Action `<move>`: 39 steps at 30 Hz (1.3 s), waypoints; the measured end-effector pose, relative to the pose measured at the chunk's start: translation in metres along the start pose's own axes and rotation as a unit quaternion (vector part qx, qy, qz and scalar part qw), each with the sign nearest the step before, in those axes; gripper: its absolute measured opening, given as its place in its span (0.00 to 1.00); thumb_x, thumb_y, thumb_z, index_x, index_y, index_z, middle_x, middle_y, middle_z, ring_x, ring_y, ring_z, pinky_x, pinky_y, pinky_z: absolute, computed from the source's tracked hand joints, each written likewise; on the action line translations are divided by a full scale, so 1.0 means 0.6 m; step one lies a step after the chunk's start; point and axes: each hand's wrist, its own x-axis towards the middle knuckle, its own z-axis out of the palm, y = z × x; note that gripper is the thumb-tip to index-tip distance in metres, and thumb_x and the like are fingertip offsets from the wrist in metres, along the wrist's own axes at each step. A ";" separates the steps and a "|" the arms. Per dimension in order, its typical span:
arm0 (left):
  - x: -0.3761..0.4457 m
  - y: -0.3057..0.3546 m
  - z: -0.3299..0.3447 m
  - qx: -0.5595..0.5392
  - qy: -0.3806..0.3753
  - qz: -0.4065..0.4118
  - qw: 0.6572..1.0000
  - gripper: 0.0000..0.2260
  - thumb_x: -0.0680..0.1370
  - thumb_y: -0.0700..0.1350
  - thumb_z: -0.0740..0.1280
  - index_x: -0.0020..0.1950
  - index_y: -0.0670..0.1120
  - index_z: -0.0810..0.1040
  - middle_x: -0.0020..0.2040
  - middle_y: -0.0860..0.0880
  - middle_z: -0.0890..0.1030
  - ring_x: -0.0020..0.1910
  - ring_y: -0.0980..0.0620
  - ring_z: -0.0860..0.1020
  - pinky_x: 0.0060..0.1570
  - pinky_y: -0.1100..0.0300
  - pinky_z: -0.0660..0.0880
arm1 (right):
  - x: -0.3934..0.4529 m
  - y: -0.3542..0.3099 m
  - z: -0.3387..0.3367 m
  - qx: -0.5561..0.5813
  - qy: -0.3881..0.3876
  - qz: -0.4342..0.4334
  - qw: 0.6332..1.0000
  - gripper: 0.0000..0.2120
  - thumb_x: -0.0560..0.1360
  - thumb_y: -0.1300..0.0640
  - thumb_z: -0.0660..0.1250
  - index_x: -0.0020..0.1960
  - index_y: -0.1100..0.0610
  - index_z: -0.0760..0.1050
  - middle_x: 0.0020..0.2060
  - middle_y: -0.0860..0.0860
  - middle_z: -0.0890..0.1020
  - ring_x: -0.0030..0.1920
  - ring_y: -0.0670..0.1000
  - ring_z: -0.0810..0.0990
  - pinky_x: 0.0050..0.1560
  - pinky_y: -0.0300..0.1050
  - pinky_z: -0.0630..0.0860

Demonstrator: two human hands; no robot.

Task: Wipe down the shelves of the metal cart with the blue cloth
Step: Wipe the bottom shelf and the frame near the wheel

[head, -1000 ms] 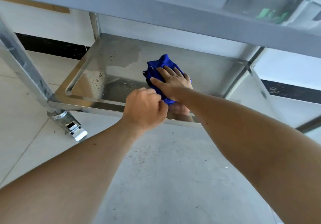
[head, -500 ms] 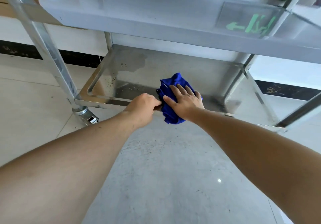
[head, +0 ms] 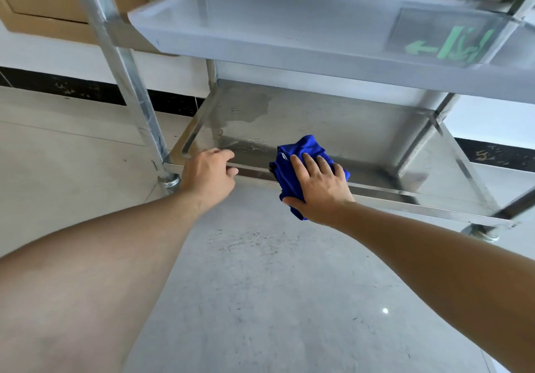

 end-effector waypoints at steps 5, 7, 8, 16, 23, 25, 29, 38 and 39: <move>-0.007 -0.054 -0.027 -0.032 0.062 -0.080 0.994 0.10 0.77 0.43 0.66 0.56 0.47 0.81 0.51 0.45 0.83 0.53 0.42 0.78 0.50 0.52 0.77 | 0.043 -0.068 -0.002 0.007 0.011 -0.032 0.999 0.43 0.76 0.29 0.58 0.80 0.50 0.47 0.78 0.54 0.61 0.75 0.62 0.61 0.70 0.64 0.63; -0.008 -0.068 -0.032 -0.053 0.074 -0.098 0.991 0.11 0.77 0.46 0.67 0.58 0.48 0.81 0.51 0.46 0.83 0.52 0.44 0.79 0.50 0.54 0.75 | 0.065 -0.101 -0.005 0.015 0.012 -0.043 0.999 0.42 0.76 0.29 0.58 0.80 0.49 0.47 0.78 0.53 0.61 0.75 0.62 0.61 0.69 0.64 0.63; -0.009 -0.074 -0.032 -0.060 0.078 -0.098 0.990 0.11 0.77 0.47 0.67 0.59 0.48 0.81 0.51 0.46 0.83 0.52 0.44 0.79 0.51 0.55 0.75 | 0.077 -0.118 -0.007 0.022 0.011 -0.050 0.998 0.42 0.76 0.29 0.58 0.80 0.49 0.47 0.79 0.53 0.60 0.76 0.62 0.61 0.70 0.64 0.63; -0.008 -0.101 -0.029 -0.081 0.152 -0.065 0.983 0.11 0.77 0.39 0.64 0.57 0.45 0.80 0.52 0.45 0.82 0.50 0.43 0.78 0.49 0.55 0.72 | 0.177 -0.232 -0.026 0.095 -0.023 -0.105 0.990 0.40 0.74 0.26 0.54 0.80 0.41 0.48 0.80 0.48 0.57 0.79 0.60 0.55 0.73 0.66 0.55; -0.016 -0.120 -0.021 -0.076 0.172 -0.022 0.982 0.15 0.76 0.34 0.63 0.60 0.43 0.79 0.53 0.44 0.83 0.53 0.43 0.80 0.52 0.53 0.75 | 0.252 -0.277 -0.032 0.162 -0.071 -0.104 0.979 0.37 0.72 0.27 0.45 0.79 0.34 0.48 0.81 0.44 0.54 0.80 0.57 0.49 0.74 0.66 0.45; -0.022 -0.125 -0.018 -0.072 0.164 -0.021 0.984 0.14 0.76 0.34 0.63 0.60 0.43 0.79 0.54 0.45 0.83 0.53 0.44 0.80 0.49 0.55 0.74 | 0.271 -0.272 -0.033 0.175 -0.075 -0.092 0.977 0.37 0.72 0.25 0.46 0.79 0.34 0.49 0.81 0.44 0.53 0.81 0.56 0.49 0.75 0.64 0.44; -0.024 -0.128 -0.017 -0.057 0.131 0.025 0.989 0.18 0.75 0.36 0.64 0.64 0.47 0.77 0.57 0.48 0.82 0.57 0.47 0.78 0.54 0.55 0.75 | 0.290 -0.256 -0.029 0.188 -0.082 -0.059 0.977 0.34 0.76 0.27 0.46 0.79 0.35 0.50 0.81 0.43 0.54 0.81 0.54 0.48 0.76 0.62 0.43; -0.005 -0.053 0.010 -0.049 0.120 0.078 0.988 0.13 0.77 0.41 0.66 0.61 0.43 0.79 0.53 0.45 0.84 0.53 0.45 0.80 0.53 0.46 0.77 | 0.241 -0.144 -0.010 0.186 -0.068 0.013 0.980 0.37 0.74 0.24 0.45 0.79 0.37 0.53 0.80 0.42 0.57 0.80 0.55 0.49 0.77 0.61 0.45; -0.002 -0.040 0.016 -0.049 0.116 0.088 0.988 0.13 0.77 0.42 0.66 0.60 0.42 0.80 0.53 0.44 0.83 0.53 0.44 0.79 0.54 0.46 0.76 | 0.232 -0.122 -0.007 0.185 -0.069 0.023 0.980 0.37 0.73 0.24 0.46 0.79 0.37 0.53 0.80 0.42 0.57 0.80 0.55 0.49 0.77 0.61 0.46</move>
